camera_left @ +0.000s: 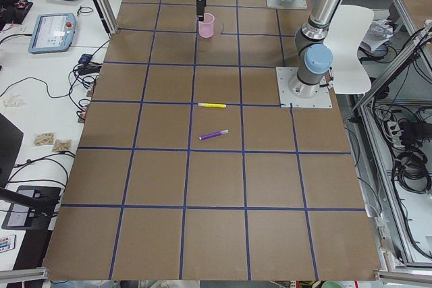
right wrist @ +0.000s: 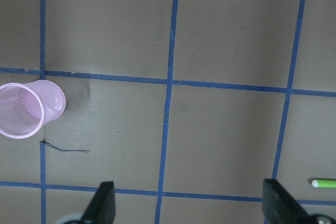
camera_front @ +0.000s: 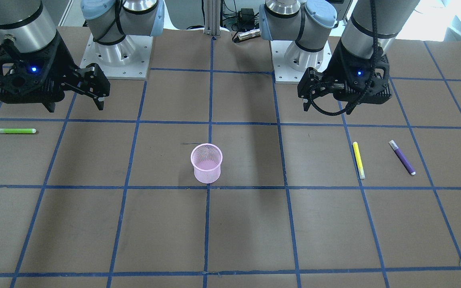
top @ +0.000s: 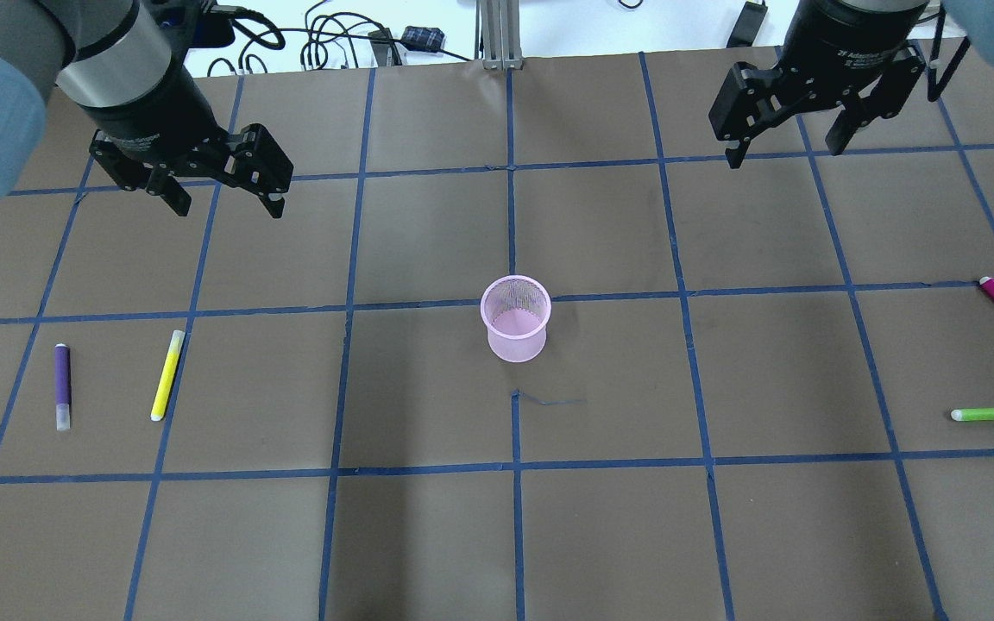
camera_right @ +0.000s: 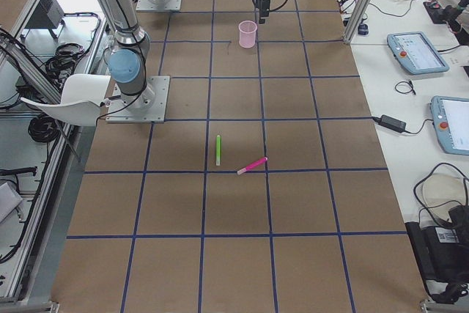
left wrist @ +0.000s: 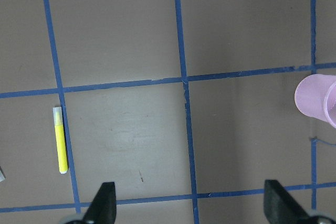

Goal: Insert purple and pink pens into pink cup

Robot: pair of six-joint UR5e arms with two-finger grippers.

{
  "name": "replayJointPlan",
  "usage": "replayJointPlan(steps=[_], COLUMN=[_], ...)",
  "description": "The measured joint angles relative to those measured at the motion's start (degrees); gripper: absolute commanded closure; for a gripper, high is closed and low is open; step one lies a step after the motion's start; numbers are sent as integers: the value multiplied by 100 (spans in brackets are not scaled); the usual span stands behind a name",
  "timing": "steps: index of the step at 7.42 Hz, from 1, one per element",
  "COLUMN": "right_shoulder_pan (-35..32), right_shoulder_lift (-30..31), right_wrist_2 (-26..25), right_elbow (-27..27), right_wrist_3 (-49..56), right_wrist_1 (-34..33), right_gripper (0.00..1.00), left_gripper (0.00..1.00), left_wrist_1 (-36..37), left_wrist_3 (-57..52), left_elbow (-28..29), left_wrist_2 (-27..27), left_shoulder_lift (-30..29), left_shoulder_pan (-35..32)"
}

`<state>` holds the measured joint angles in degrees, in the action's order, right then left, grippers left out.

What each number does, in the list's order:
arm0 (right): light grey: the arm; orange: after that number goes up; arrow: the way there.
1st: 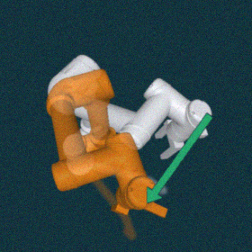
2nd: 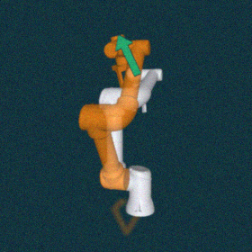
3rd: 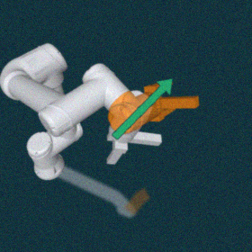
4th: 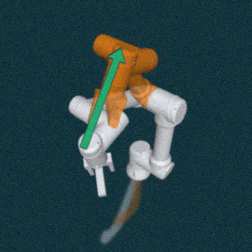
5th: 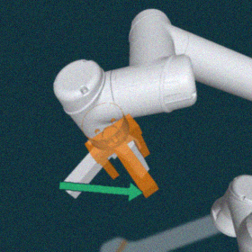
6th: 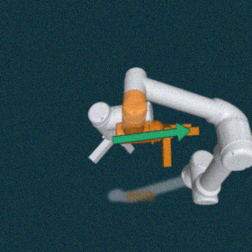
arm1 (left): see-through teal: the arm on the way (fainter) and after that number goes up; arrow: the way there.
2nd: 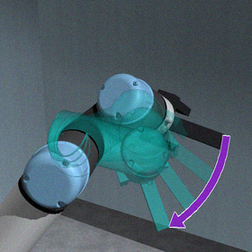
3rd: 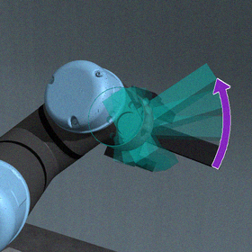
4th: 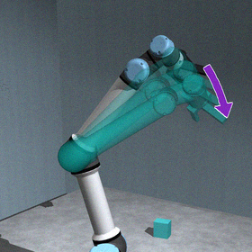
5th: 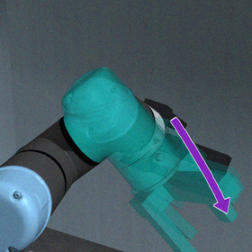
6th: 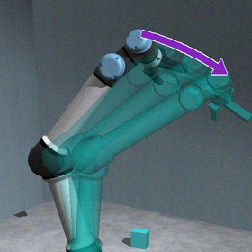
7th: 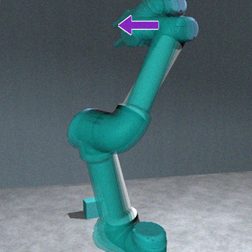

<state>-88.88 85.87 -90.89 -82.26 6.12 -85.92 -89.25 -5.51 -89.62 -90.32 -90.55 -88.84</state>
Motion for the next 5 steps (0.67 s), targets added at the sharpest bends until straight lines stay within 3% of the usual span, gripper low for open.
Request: replayJointPlan(steps=[5], right_shoulder_pan=[394], right_shoulder_lift=[-78], right_wrist_2=[21], right_elbow=[-54], right_wrist_3=[18], right_wrist_1=[-20], right_gripper=[0], left_gripper=[0], left_wrist_1=[-68], left_wrist_3=[-74], left_elbow=[5], left_wrist_2=[-24], left_shoulder_lift=[19], left_shoulder_pan=[174])
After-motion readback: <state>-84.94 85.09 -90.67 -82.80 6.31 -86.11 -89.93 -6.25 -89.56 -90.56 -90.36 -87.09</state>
